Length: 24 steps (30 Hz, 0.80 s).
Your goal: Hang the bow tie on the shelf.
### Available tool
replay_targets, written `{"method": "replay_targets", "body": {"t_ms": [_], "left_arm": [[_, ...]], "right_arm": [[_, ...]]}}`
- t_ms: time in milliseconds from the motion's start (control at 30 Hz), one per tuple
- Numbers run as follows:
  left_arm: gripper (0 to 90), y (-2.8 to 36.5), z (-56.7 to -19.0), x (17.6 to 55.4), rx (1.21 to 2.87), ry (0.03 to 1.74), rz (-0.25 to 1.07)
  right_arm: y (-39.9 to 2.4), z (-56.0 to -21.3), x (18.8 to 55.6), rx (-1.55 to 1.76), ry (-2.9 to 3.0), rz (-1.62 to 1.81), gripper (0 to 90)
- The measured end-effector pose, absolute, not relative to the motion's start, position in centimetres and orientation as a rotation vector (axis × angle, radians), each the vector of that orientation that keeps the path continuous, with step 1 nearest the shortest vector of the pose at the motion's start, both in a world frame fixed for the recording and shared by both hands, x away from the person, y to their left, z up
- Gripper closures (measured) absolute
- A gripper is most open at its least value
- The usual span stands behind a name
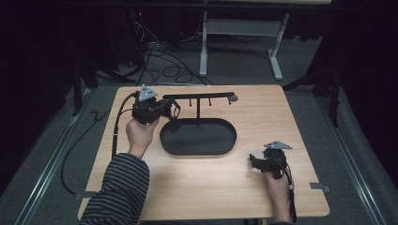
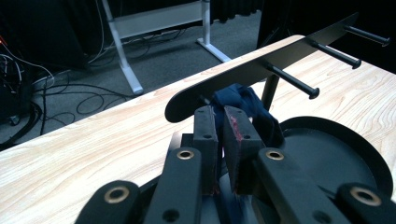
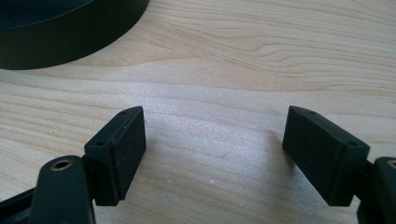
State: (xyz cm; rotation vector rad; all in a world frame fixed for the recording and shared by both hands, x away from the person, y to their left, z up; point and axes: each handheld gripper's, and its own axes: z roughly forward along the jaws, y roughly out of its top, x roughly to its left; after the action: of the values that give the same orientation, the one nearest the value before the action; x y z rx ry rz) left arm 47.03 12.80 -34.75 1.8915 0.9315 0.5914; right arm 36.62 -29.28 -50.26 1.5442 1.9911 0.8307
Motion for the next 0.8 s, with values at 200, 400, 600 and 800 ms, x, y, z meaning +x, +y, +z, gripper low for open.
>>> {"method": "replay_targets", "body": {"t_ms": [200,400,600,800], "left_arm": [[82.0,12.91,-34.77,47.07,1.894,0.932,0.589],[78.9,12.93,-34.73,46.89,1.894,0.928,0.589],[74.0,13.08,-34.75,46.72,1.891,0.932,0.593],[70.9,13.6,-34.96,46.32,1.875,0.939,0.586]], "right_arm": [[-29.28,-50.25,36.61,1.544,1.993,0.829,22.6],[-29.29,-50.26,36.62,1.544,1.992,0.83,22.6],[-29.28,-50.26,36.61,1.544,1.992,0.831,22.5],[-29.27,-50.26,36.61,1.546,1.991,0.83,22.5]]}}
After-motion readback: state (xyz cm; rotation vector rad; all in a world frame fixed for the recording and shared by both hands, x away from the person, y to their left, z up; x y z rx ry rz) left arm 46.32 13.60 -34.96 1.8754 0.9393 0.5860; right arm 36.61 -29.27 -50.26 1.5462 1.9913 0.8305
